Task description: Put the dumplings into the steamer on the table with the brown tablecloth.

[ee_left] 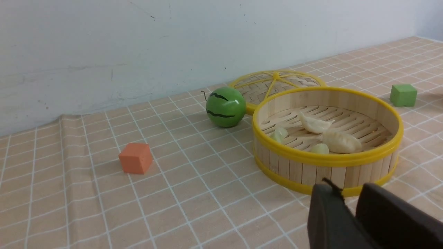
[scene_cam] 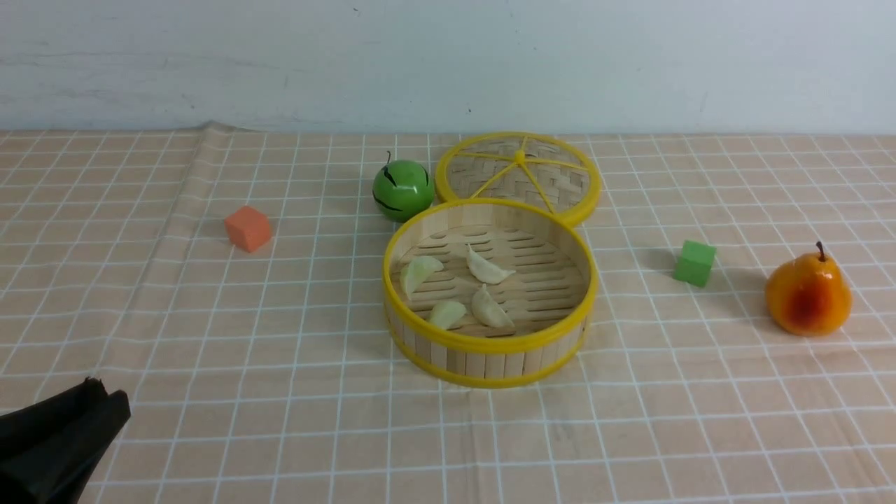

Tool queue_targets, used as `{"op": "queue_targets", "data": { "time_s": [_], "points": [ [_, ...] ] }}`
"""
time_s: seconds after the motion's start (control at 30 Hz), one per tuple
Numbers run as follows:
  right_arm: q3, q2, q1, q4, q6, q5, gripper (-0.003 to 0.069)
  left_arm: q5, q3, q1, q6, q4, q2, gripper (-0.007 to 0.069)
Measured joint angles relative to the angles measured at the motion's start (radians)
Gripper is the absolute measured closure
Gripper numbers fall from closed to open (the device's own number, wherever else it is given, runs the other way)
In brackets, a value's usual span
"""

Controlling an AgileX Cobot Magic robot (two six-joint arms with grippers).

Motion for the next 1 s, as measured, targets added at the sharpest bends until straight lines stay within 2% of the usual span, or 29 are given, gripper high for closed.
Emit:
{"op": "queue_targets", "data": {
  "time_s": [0.17, 0.37, 0.47, 0.53, 0.57, 0.6, 0.63, 0.7, 0.8, 1.0],
  "points": [
    [0.000, -0.003, 0.000, 0.000, 0.001, 0.030, 0.0661, 0.000, 0.000, 0.000, 0.000, 0.000, 0.000, 0.0498],
    [0.000, -0.026, -0.018, -0.009, 0.002, 0.223, 0.0659, 0.000, 0.000, 0.000, 0.000, 0.000, 0.000, 0.0493],
    [0.001, -0.033, -0.092, -0.010, 0.002, 0.357, 0.0659, 0.000, 0.000, 0.000, 0.000, 0.000, 0.000, 0.0489],
    [0.001, -0.033, -0.186, -0.010, 0.002, 0.453, 0.0659, 0.000, 0.000, 0.000, 0.000, 0.000, 0.000, 0.0487],
    [0.001, -0.033, -0.186, -0.010, 0.002, 0.453, 0.0659, 0.000, 0.000, 0.000, 0.000, 0.000, 0.000, 0.0487],
    [0.001, -0.033, -0.273, -0.010, 0.002, 0.498, 0.0659, 0.000, 0.000, 0.000, 0.000, 0.000, 0.000, 0.0488],
    [0.001, -0.033, -0.273, -0.010, 0.002, 0.504, 0.0659, 0.000, 0.000, 0.000, 0.000, 0.000, 0.000, 0.0488],
    [0.001, -0.033, -0.381, -0.009, 0.002, 0.576, 0.0659, 0.000, 0.000, 0.000, 0.000, 0.000, 0.000, 0.0484],
    [0.001, -0.033, -0.432, -0.009, 0.002, 0.636, 0.0659, 0.000, 0.000, 0.000, 0.000, 0.000, 0.000, 0.0480],
    [-0.006, -0.033, -0.442, 0.016, -0.014, 0.676, 0.0659, 0.000, 0.000, 0.000, 0.000, 0.000, 0.000, 0.0477]
  ]
}}
